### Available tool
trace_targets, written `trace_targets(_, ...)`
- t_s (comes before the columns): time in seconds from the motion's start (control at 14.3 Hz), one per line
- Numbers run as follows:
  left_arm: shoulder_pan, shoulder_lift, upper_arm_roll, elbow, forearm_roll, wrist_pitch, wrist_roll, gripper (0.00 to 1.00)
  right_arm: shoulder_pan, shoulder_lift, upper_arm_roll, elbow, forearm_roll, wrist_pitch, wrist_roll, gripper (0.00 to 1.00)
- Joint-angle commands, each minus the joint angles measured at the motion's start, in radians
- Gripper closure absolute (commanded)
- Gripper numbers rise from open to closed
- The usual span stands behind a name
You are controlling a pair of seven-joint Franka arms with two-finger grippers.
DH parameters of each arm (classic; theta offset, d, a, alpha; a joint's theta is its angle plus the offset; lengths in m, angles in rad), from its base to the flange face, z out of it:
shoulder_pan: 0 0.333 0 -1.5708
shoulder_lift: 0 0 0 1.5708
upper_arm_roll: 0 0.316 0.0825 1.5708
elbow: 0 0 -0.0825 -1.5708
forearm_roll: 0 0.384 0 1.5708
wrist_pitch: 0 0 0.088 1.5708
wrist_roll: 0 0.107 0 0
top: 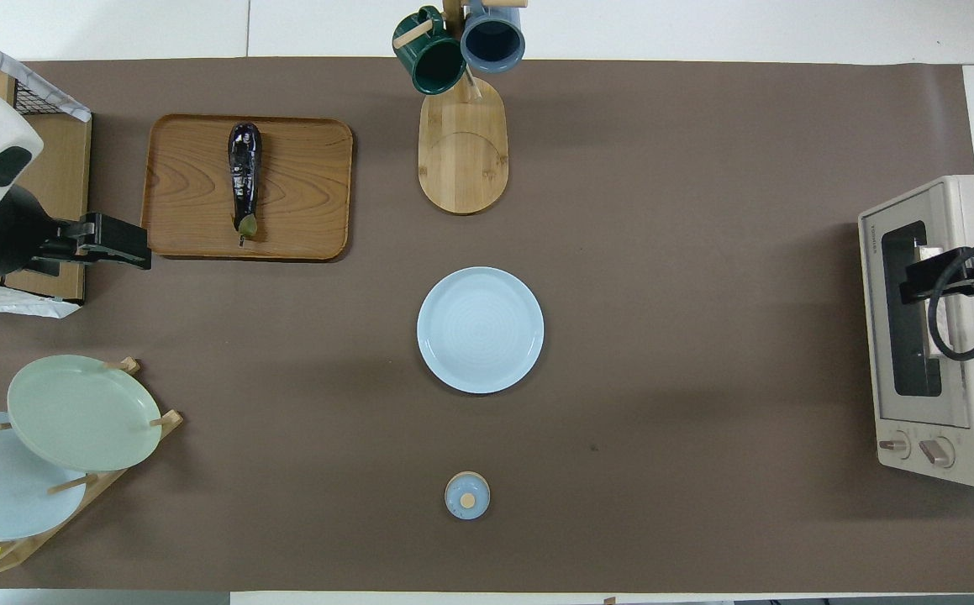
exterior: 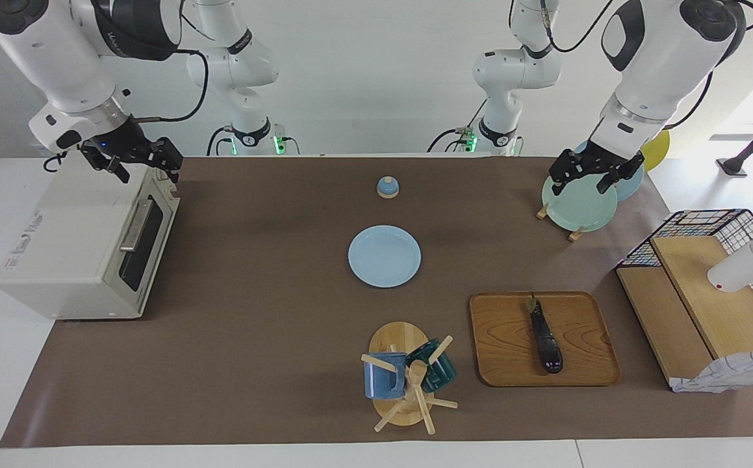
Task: Put eggplant into oven
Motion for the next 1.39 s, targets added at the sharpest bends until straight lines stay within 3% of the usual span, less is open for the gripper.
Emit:
trace_targets(0.0,-0.002,0.036,0.005,-0.015,-0.012,0.076,-0.015,0.00,-0.007,-0.010,0.001,-0.009,0.023,0.004,-0.012,0.00)
trace_targets(0.42,0.002,0.300,0.007,0.008,-0.022,0.373,-0.012,0.00,-0.007,-0.010,0.001,-0.009,0.023,0.004,-0.012,0.00)
trace_targets(0.77,-0.043,0.610,0.011,0.206,-0.005,0.506,-0.005,0.00,-0.007,-0.010,0.001,-0.009,0.023,0.004,-0.012,0.00)
trace_targets(0.98,-0.033,0.616,0.008,0.183,0.064,0.590,0.002,0.00,-0.007,-0.010,0.001,-0.007,0.023,0.003,-0.012,0.00)
trace_targets(1.32,-0.036,0.612,0.010,0.122,0.066,0.639,0.056,0.00,-0.020,-0.012,-0.002,-0.013,0.023,0.000,-0.026,0.00)
